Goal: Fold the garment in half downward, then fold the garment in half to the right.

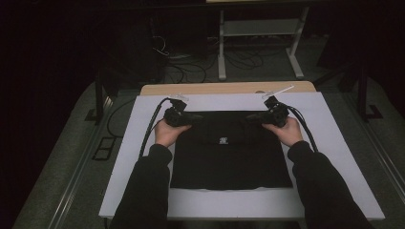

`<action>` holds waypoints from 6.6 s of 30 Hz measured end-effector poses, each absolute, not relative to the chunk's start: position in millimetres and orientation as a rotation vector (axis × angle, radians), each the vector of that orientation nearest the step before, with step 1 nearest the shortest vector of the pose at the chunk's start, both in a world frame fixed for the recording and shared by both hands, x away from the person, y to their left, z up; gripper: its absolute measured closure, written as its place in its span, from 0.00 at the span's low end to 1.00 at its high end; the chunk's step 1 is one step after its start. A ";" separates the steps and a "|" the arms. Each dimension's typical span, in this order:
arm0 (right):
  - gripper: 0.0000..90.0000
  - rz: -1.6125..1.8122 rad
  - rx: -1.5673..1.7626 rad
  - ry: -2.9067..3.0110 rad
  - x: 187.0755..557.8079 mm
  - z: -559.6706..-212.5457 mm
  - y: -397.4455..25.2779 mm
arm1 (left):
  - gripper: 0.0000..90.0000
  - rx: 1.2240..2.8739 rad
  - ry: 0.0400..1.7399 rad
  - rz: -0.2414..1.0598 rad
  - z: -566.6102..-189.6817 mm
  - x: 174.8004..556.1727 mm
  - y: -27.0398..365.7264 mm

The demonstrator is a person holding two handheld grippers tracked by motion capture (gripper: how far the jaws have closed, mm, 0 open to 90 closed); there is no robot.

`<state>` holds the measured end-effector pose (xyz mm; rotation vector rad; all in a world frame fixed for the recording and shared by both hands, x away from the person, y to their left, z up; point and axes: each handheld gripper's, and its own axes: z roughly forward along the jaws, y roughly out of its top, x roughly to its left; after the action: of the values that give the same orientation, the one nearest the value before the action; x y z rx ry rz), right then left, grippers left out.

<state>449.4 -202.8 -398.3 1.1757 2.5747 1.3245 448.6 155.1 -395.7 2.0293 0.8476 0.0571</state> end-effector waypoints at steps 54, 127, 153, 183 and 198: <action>0.95 1.449 1.093 2.604 350.8 -410.4 -227.0 | 0.95 1.995 0.769 0.046 -414.8 339.3 167.5; 0.95 1.325 1.039 2.861 272.2 -423.1 -231.1 | 0.94 2.227 0.672 -0.178 -427.9 268.7 165.7; 0.64 1.318 1.071 2.802 263.6 -413.7 -237.2 | 0.43 2.217 0.651 -0.117 -421.4 260.9 169.1; 0.00 1.263 1.076 2.588 279.9 -396.5 -232.8 | 0.00 2.072 0.726 0.057 -417.6 268.1 184.8; 0.00 1.286 1.056 2.550 303.5 -383.1 -232.1 | 0.00 2.024 0.758 0.137 -416.4 269.1 200.2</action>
<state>303.5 -232.1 -383.1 1.0565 2.5501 1.2858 269.1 200.2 -416.4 2.0245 0.7575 0.1374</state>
